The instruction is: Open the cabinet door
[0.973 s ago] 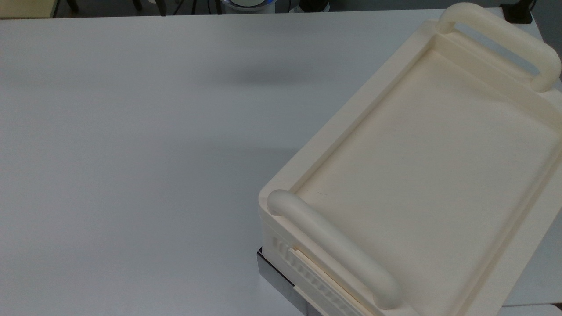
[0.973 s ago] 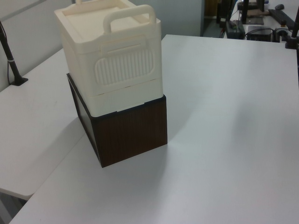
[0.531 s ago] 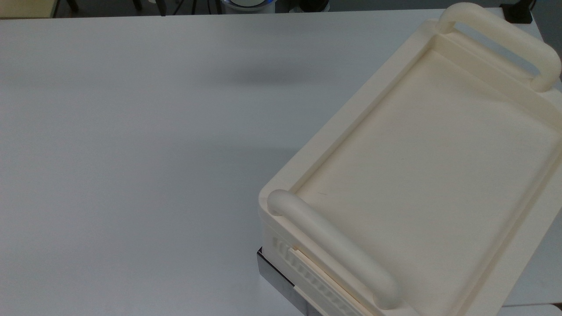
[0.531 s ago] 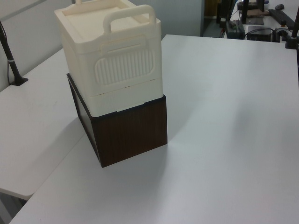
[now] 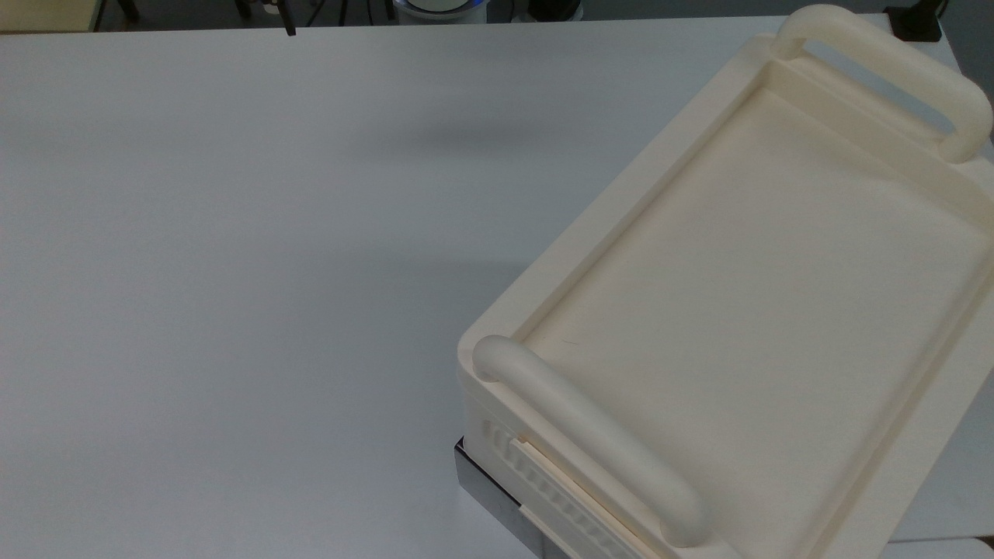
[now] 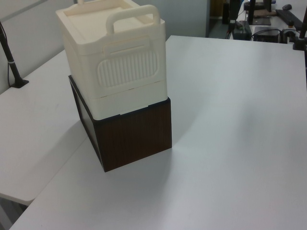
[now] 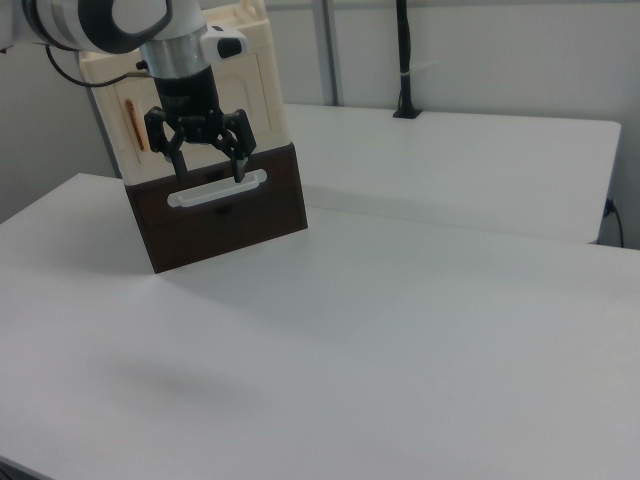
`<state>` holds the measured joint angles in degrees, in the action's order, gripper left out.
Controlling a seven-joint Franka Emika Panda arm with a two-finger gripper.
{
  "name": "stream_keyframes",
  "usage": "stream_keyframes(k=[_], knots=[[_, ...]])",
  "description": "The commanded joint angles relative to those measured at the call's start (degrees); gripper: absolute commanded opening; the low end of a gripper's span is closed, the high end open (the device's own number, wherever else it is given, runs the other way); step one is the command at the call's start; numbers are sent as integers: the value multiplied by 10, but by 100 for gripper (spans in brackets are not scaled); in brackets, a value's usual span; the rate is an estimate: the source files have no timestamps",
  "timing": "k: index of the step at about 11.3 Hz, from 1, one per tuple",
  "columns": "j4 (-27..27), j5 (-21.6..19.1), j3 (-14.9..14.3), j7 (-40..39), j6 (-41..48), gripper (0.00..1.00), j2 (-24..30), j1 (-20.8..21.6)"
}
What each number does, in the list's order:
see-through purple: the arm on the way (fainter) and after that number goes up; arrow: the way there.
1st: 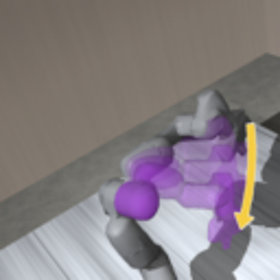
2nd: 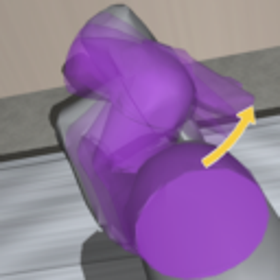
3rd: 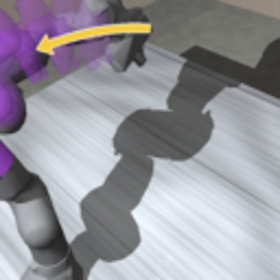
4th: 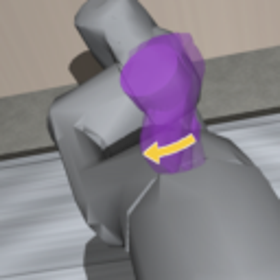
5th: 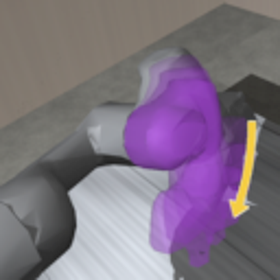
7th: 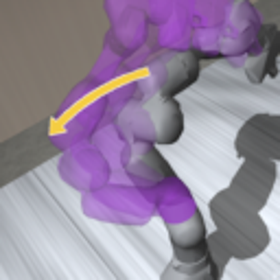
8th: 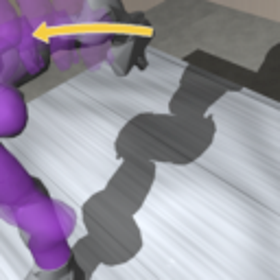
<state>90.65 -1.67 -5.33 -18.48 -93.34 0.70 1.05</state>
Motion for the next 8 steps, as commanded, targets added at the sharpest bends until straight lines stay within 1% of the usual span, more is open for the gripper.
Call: stream_keyframes(k=[1,4,5,7,8], knots=[[11,13,-2,-83,15,100,16,4],[9,12,-1,-85,26,100,18,7],[5,11,4,-86,29,100,21,8],[2,9,25,-94,20,100,21,4],[1,3,26,-99,16,97,20,6]])
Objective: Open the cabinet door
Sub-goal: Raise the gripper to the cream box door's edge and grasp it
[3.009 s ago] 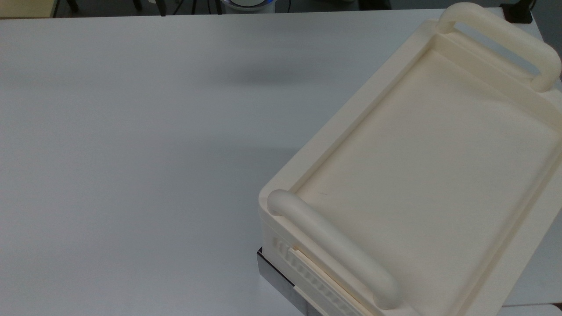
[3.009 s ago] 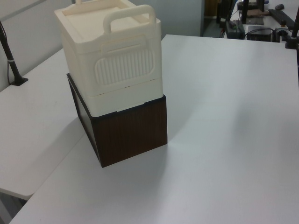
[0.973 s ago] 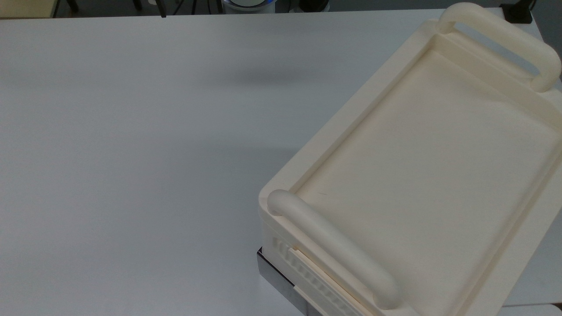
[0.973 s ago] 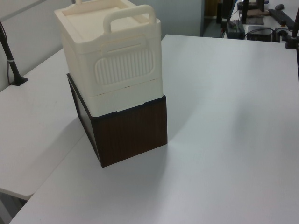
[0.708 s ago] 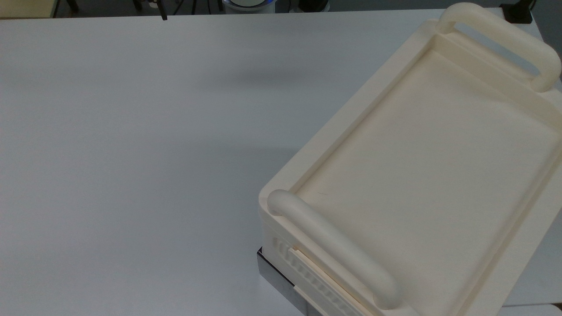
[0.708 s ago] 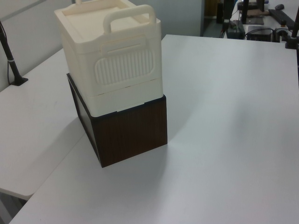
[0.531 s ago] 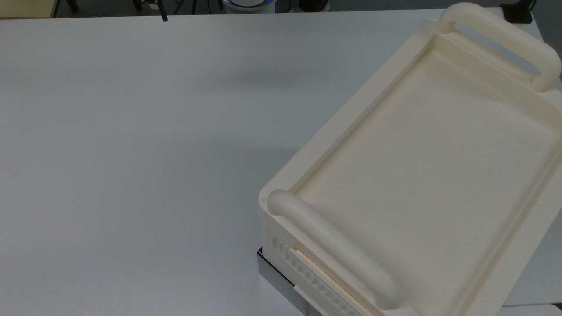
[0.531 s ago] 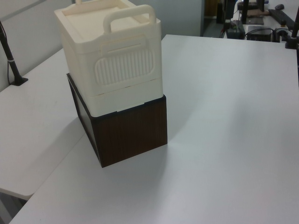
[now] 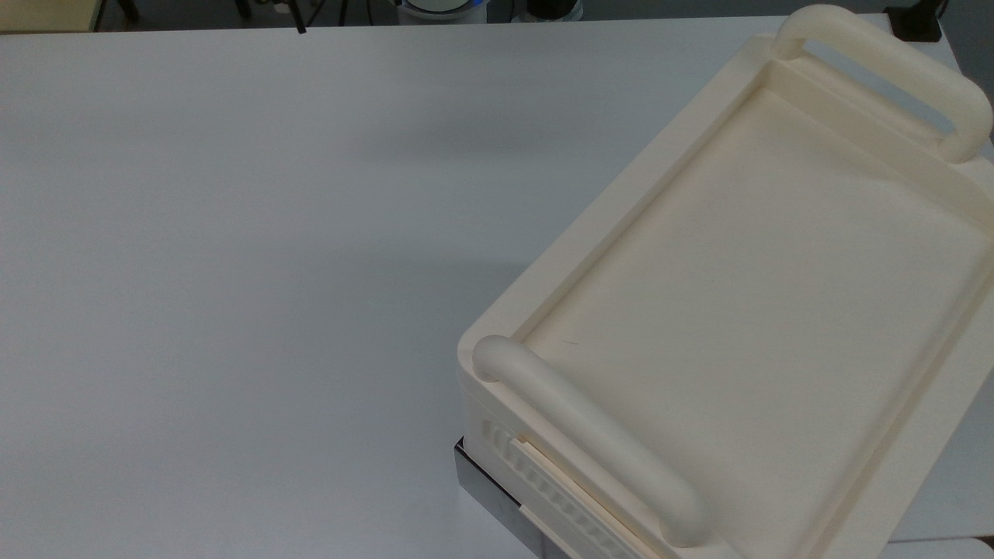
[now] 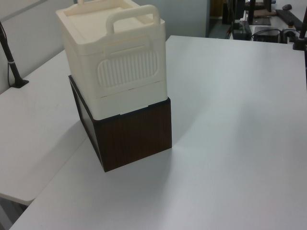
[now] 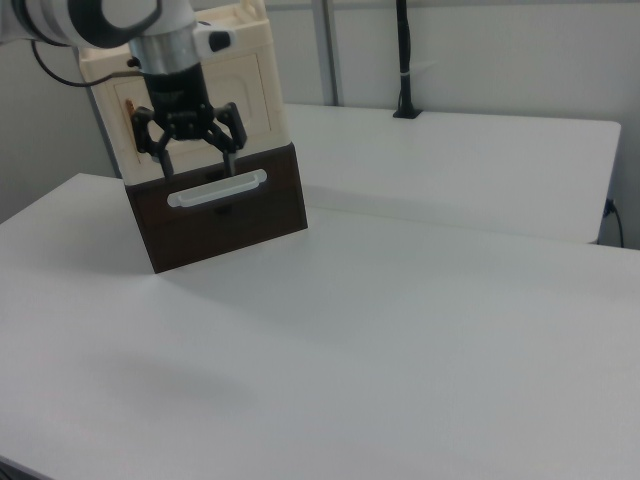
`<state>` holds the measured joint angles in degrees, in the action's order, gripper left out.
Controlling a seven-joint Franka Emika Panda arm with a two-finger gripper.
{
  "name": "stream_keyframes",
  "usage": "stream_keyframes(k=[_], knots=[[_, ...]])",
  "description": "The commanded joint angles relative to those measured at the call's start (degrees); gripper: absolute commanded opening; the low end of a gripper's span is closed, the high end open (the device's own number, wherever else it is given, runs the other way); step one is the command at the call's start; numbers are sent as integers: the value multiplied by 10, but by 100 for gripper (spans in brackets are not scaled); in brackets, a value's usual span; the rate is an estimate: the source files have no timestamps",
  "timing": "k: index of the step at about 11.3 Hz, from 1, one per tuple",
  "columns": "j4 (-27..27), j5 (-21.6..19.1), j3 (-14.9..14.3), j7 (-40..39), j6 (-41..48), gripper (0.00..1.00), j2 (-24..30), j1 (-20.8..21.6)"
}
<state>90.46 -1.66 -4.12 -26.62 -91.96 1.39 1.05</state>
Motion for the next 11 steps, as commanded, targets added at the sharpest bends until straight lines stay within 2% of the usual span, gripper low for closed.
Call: stream_keyframes(k=[1,5,6,11], knots=[[3,-3,15,-19,-8,93,14,8],[-12,-53,34,-19,-47,63,9,8],[-14,-65,34,-20,-48,60,8,9],[-39,-70,52,-41,-109,60,-8,40]])
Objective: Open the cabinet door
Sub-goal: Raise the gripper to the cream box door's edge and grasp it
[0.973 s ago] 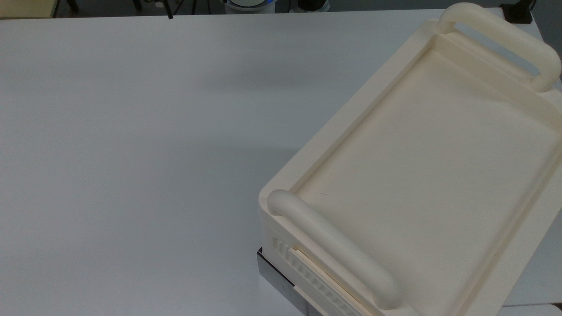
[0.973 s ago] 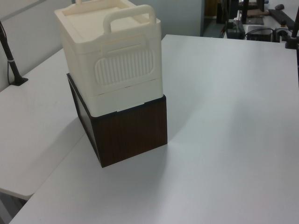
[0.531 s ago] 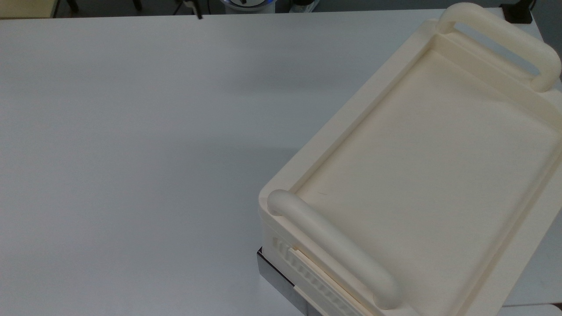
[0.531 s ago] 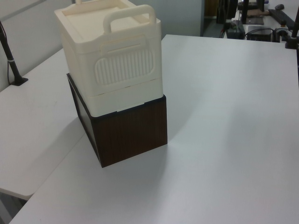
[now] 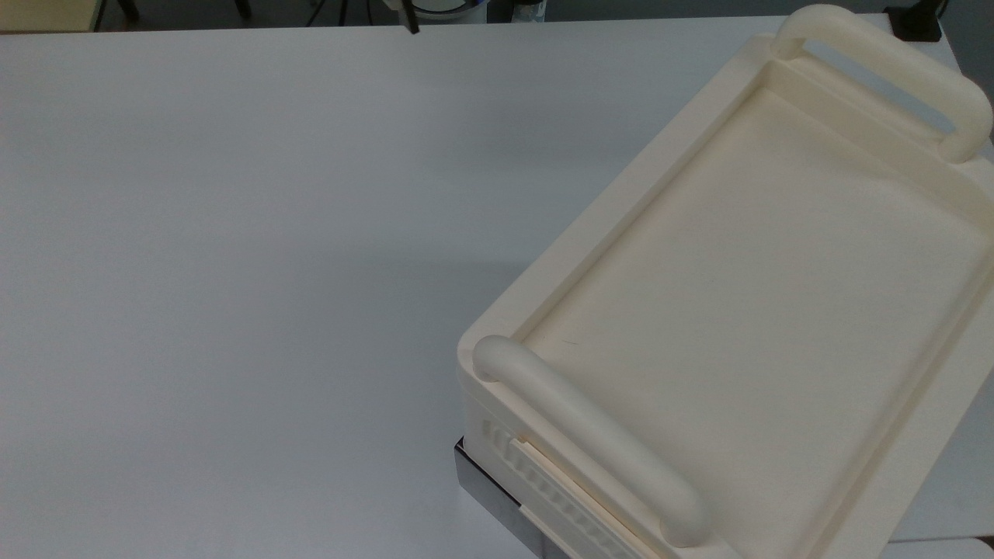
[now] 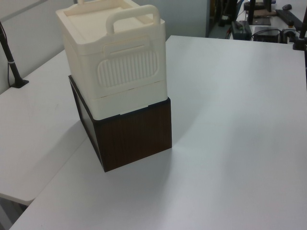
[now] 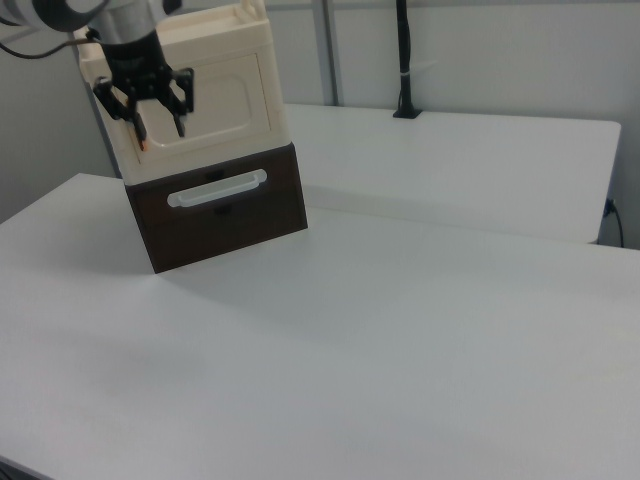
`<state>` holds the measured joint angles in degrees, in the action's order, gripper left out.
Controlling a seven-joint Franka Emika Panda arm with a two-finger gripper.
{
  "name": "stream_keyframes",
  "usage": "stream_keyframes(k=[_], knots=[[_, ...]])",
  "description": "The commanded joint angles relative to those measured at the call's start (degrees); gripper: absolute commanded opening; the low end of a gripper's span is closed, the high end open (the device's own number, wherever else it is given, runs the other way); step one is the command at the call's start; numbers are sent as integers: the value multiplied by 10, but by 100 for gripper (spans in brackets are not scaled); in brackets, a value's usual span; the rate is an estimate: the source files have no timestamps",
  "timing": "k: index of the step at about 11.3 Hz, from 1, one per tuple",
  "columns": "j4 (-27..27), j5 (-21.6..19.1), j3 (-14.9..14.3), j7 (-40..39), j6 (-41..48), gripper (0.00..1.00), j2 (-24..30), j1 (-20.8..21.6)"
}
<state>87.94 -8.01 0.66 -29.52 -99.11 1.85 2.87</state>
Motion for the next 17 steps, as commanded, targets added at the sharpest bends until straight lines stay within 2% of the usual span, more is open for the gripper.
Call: stream_keyframes(k=[1,4,7,12,17], knots=[[-22,-6,4,-12,-49,60,-23,28],[-63,-7,8,-12,-77,60,-67,52],[-75,-7,36,-9,-121,60,-94,55],[-80,-7,59,-10,-180,40,-120,69],[-89,-5,79,29,-244,35,-151,84]])
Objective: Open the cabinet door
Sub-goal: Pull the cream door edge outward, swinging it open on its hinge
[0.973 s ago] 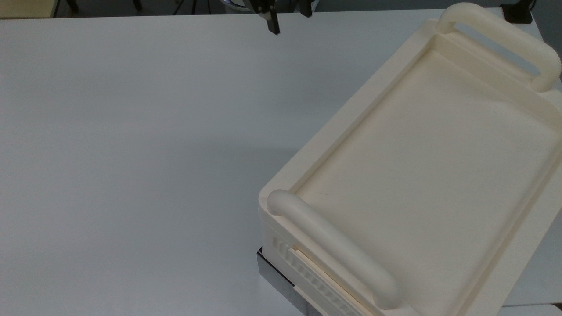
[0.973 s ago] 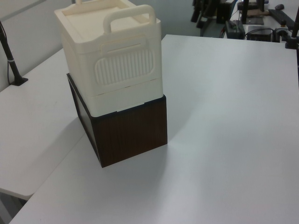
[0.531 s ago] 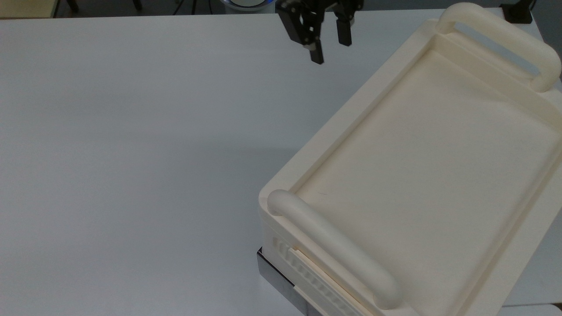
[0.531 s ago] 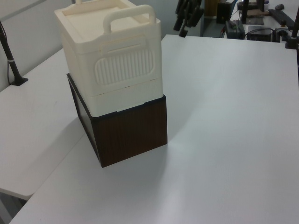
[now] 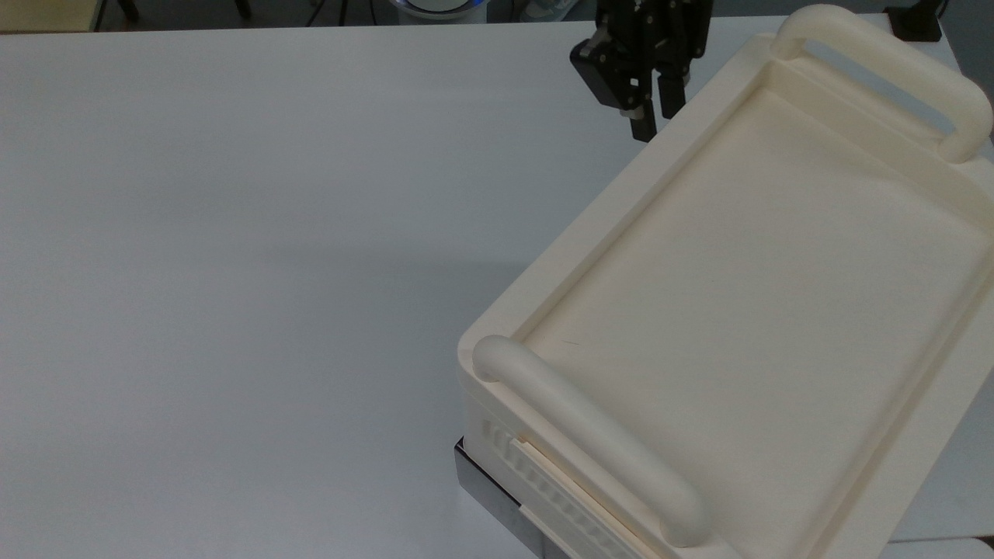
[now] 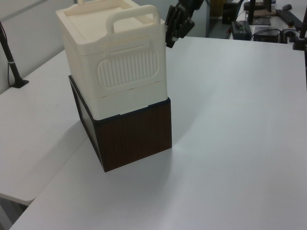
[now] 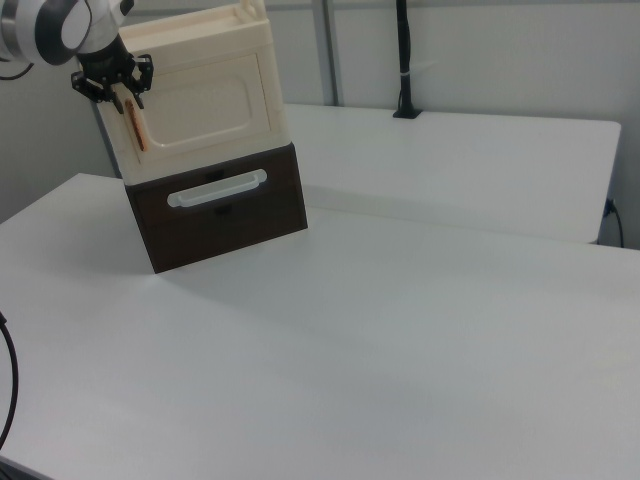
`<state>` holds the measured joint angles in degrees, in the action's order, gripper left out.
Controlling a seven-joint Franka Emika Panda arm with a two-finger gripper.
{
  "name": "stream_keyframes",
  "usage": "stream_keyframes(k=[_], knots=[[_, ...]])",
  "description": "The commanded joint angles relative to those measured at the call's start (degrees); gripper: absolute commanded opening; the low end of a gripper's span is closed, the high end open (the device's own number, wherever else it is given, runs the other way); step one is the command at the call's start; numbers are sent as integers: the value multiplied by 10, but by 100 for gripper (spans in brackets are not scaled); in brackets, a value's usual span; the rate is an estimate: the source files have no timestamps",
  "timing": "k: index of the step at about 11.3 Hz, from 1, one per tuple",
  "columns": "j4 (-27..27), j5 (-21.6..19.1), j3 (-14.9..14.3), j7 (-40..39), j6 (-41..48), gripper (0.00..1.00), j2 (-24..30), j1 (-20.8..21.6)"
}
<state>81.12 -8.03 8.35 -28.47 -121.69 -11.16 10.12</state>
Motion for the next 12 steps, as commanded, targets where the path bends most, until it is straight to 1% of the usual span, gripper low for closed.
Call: stream_keyframes(k=[1,2,3,4,5,6,10,12], knots=[[-28,-4,8,29,-31,35,-30,11],[-31,-1,14,40,-45,34,-37,11],[-31,0,15,41,-50,30,-40,11],[-31,0,15,41,-50,21,-40,11],[-30,-1,15,46,-50,9,-40,11],[-29,-1,15,54,-50,0,-40,10],[-24,-3,15,67,-42,0,-32,4],[-8,-7,15,67,-15,0,-8,-14]])
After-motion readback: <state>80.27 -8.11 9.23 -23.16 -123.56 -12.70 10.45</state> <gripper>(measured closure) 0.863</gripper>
